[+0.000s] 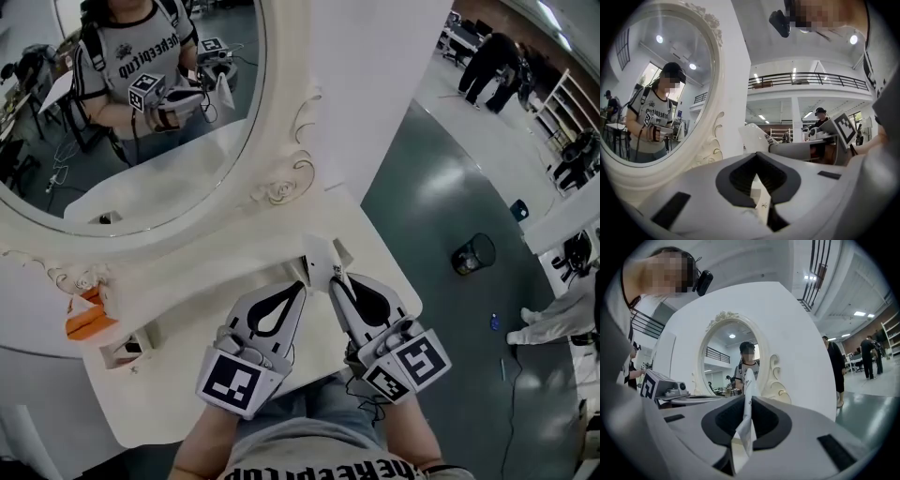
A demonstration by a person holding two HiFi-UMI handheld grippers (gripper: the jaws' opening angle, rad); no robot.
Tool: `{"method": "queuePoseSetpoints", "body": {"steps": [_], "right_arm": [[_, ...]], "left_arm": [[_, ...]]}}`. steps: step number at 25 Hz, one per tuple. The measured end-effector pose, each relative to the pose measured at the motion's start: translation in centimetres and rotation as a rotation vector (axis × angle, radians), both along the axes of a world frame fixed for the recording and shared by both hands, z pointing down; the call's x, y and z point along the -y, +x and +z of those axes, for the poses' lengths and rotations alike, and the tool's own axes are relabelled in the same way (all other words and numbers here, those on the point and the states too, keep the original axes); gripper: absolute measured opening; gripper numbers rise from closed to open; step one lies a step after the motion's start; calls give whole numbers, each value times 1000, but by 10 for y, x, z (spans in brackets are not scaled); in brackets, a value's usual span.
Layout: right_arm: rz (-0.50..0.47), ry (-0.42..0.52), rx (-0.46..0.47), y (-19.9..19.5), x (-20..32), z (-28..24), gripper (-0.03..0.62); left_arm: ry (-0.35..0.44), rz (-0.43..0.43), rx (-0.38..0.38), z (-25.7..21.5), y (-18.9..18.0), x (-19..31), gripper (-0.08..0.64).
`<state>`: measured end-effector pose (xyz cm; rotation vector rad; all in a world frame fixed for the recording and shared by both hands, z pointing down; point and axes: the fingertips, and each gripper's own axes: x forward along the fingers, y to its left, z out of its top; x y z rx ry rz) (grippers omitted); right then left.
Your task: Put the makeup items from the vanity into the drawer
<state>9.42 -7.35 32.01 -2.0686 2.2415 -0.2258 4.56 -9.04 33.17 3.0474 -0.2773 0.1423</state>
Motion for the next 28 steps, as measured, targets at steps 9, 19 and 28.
{"method": "queuePoseSetpoints", "body": {"steps": [9, 19, 28], "right_arm": [[-85, -19, -8, 27, 20, 5, 54], [-182, -57, -33, 48, 36, 17, 54], [-291, -103, -79, 58, 51, 39, 54]], "left_arm": [[-8, -95, 16, 2, 19, 15, 14], [-22, -208, 24, 7, 30, 24, 14], [-34, -327, 21, 15, 32, 31, 15]]}}
